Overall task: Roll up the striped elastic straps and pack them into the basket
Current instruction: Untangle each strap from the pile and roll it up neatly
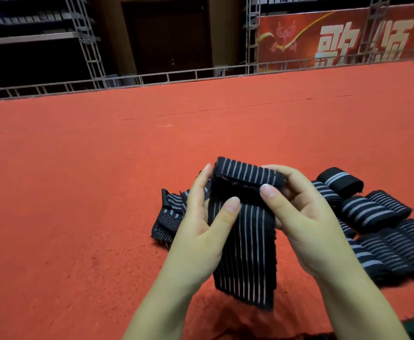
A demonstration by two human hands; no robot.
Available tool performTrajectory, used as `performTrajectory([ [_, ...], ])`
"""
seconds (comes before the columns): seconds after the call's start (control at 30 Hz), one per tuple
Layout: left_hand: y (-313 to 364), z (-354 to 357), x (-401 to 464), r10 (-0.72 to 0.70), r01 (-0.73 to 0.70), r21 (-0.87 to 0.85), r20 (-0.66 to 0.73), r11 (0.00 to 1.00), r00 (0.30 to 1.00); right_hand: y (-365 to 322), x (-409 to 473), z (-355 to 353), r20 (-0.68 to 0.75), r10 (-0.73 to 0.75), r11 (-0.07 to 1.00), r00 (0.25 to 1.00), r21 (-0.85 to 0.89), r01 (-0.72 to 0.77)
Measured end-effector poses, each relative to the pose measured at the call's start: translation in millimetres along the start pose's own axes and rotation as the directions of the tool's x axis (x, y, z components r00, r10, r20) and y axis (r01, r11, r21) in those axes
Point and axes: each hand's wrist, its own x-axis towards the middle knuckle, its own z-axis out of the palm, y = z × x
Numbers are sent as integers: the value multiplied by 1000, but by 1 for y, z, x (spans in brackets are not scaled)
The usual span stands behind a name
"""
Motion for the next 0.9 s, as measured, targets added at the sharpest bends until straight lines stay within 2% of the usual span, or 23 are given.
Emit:
performTrajectory([
  [0.2, 0, 0, 0, 8, -9, -32, -51, 999, 999, 1, -2, -3, -18, -51, 991, 999, -127, 49],
  [0.53, 5, -11, 4, -71, 58, -204, -55, 977, 996, -1, -4, -1, 112, -119, 923, 987, -353, 151],
  [0.8, 9, -9, 1, -78, 62, -223, -67, 973, 995, 1, -5, -1, 173, -62, 972, 983, -215, 99],
  [0.9, 8, -10, 1, -74, 59, -206, -70, 977, 995, 2, -3, -6, 162, -13, 989, 987, -140, 36],
])
